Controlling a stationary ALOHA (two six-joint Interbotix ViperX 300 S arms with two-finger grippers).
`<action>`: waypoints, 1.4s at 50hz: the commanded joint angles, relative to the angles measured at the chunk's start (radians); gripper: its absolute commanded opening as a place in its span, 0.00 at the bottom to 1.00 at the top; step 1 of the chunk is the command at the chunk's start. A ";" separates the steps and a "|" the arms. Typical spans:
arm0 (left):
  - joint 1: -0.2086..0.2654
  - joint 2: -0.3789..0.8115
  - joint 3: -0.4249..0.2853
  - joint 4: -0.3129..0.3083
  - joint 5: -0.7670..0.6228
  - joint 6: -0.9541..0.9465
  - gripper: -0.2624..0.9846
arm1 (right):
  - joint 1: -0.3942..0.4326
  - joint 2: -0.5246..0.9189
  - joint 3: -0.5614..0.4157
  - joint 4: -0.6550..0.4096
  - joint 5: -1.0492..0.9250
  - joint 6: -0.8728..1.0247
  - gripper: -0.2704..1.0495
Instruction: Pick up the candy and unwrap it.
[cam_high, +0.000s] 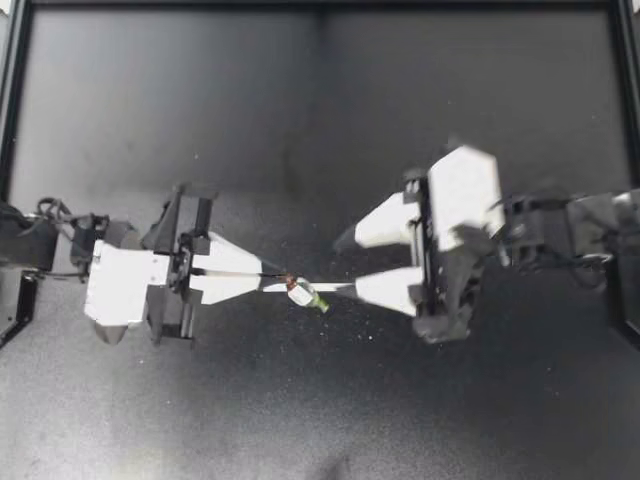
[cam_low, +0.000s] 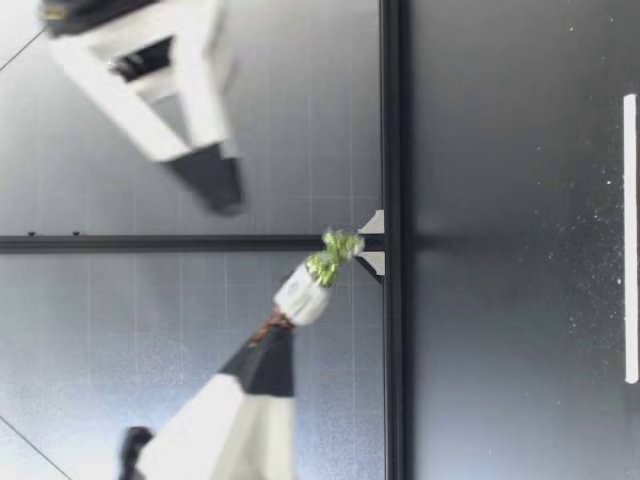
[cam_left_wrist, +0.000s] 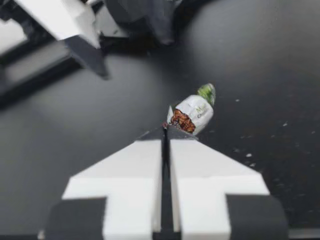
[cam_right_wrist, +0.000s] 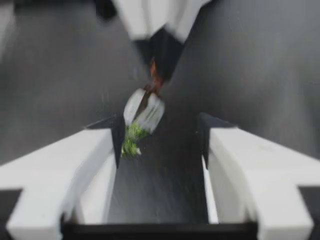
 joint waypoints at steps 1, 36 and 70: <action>-0.002 -0.041 -0.031 -0.002 0.018 0.044 0.08 | -0.017 -0.009 0.014 0.021 -0.179 0.060 0.64; -0.002 -0.069 -0.026 -0.003 -0.046 0.209 0.08 | -0.017 0.121 -0.025 -0.063 -0.370 0.339 0.64; 0.003 -0.071 -0.021 -0.018 -0.049 0.209 0.08 | -0.015 0.150 -0.038 -0.147 -0.364 0.440 0.60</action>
